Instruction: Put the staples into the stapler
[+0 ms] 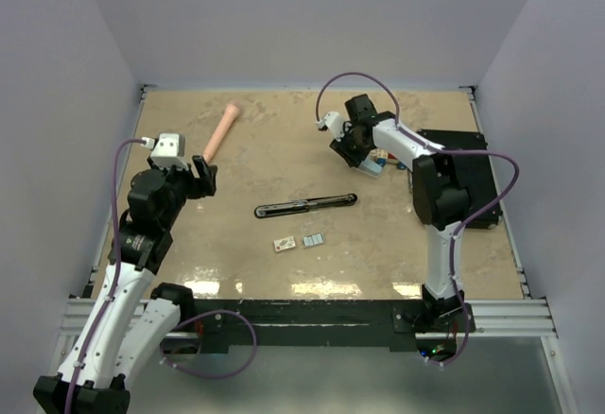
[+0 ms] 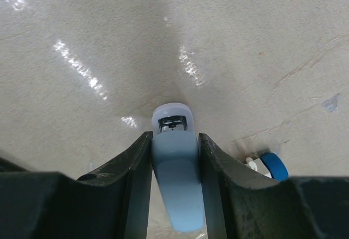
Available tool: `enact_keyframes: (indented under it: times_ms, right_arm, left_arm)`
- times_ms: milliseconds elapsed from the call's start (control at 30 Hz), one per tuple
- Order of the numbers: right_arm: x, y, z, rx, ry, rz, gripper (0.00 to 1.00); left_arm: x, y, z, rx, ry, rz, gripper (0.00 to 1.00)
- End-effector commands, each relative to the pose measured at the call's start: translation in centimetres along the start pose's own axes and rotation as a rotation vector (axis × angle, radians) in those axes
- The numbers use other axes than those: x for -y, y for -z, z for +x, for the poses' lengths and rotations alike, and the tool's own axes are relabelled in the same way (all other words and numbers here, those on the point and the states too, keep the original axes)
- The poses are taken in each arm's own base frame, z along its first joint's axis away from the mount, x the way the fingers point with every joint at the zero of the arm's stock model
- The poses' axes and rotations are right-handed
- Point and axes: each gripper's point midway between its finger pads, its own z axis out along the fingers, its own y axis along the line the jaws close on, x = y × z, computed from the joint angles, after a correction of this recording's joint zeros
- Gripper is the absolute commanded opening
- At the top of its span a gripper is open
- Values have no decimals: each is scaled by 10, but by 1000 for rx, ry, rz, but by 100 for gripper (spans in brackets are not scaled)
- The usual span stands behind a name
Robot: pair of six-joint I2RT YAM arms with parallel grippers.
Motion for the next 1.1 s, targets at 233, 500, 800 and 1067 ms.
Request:
enact_keyframes:
  times_ms: [233, 500, 800, 1067]
  right_arm:
    - [-36, 95, -87, 399, 30, -5, 0]
    - [-110, 146, -132, 673, 121, -84, 0]
    - [-166, 214, -144, 977, 201, -224, 0]
    - [-188, 217, -132, 1001, 221, -290, 0]
  left_arm:
    - [29, -10, 4, -6, 38, 155, 71]
    - [84, -13, 7, -23, 219, 439, 71]
    - [131, -15, 6, -26, 351, 618, 67]
    - [175, -18, 1, -22, 343, 700, 64]
